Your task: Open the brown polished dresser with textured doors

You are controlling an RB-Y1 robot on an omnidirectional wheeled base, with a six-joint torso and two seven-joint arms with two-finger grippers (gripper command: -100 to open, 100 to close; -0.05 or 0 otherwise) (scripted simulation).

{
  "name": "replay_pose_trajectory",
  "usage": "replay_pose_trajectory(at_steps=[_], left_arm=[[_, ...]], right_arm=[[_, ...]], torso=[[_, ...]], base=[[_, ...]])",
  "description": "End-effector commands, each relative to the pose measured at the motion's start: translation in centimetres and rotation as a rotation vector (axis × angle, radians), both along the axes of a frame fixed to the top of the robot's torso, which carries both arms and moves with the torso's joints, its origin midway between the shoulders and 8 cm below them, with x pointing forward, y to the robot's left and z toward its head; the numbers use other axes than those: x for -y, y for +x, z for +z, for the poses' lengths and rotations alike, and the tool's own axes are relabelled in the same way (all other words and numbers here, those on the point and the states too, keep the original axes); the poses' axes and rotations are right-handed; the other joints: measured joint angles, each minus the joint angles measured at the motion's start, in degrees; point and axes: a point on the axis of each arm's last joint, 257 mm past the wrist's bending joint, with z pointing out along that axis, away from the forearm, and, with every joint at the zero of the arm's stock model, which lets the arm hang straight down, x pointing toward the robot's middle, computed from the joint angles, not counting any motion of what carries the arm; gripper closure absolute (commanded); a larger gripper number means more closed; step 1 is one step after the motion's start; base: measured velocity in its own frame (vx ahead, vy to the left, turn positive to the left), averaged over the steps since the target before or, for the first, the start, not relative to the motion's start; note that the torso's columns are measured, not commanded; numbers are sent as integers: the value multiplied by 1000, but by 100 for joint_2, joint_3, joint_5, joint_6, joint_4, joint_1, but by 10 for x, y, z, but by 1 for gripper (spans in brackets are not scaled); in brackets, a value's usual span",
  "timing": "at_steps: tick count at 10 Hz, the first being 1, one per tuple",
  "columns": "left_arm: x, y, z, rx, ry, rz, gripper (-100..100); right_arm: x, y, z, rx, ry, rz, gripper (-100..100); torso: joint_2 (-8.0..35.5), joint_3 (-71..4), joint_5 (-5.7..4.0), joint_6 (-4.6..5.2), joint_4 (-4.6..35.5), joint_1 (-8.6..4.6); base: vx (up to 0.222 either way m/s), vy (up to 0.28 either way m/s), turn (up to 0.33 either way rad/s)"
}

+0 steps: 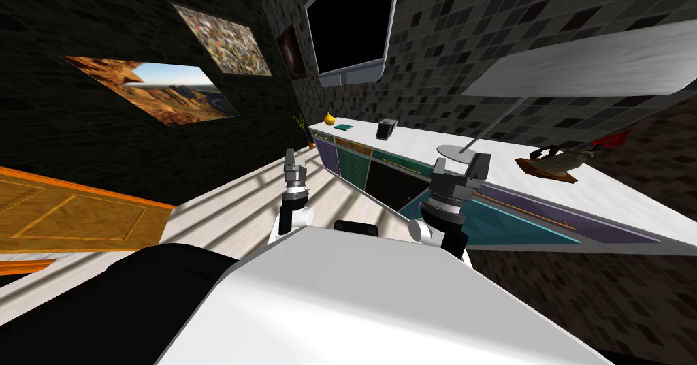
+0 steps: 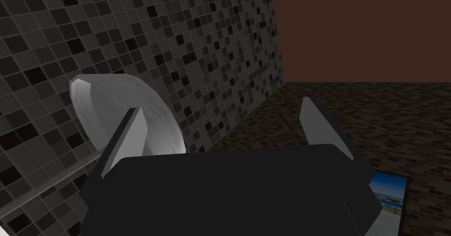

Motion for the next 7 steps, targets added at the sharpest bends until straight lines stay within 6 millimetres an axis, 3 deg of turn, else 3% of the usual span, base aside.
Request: replay_pose_trajectory(at_steps=[1,7], left_arm=[[0,0,0,0,0,0,0],[0,0,0,0,0,0,0]], right_arm=[[0,0,0,0,0,0,0],[0,0,0,0,0,0,0]], torso=[[232,-467,0,0,235,0],[2693,-5381,0,0,2691,0]], base=[[0,0,0],[0,0,0]])
